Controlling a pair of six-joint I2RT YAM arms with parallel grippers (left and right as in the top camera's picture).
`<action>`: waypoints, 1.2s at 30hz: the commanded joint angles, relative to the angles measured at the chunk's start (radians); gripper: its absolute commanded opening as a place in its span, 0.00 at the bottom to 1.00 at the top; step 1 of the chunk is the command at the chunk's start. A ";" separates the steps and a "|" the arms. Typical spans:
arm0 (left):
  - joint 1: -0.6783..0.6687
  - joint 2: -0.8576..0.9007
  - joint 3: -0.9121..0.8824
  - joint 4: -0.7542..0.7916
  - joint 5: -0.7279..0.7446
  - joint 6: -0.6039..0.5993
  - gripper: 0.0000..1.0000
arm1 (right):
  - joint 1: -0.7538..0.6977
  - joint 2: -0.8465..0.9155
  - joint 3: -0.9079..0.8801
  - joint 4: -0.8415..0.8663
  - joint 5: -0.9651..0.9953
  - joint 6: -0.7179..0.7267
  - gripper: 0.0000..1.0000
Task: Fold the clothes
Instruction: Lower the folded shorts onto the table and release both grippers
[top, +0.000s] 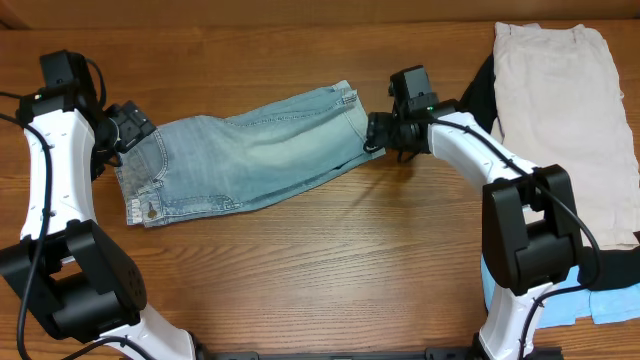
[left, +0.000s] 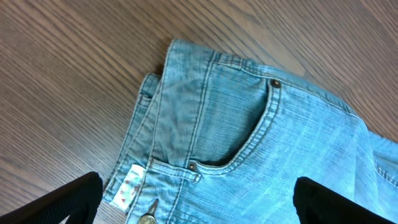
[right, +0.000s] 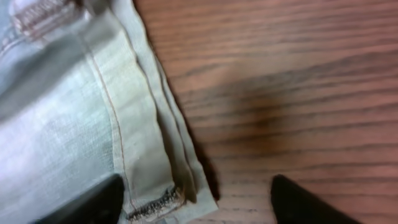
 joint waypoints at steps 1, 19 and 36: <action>-0.014 0.006 0.014 -0.002 0.020 0.039 1.00 | 0.005 0.036 -0.010 0.019 -0.028 0.002 0.63; -0.018 0.006 0.013 -0.019 0.047 0.061 1.00 | 0.023 0.068 -0.031 0.006 -0.011 0.077 0.18; -0.158 0.006 0.013 -0.021 0.045 0.061 1.00 | -0.050 0.068 -0.166 -0.152 0.089 0.190 0.07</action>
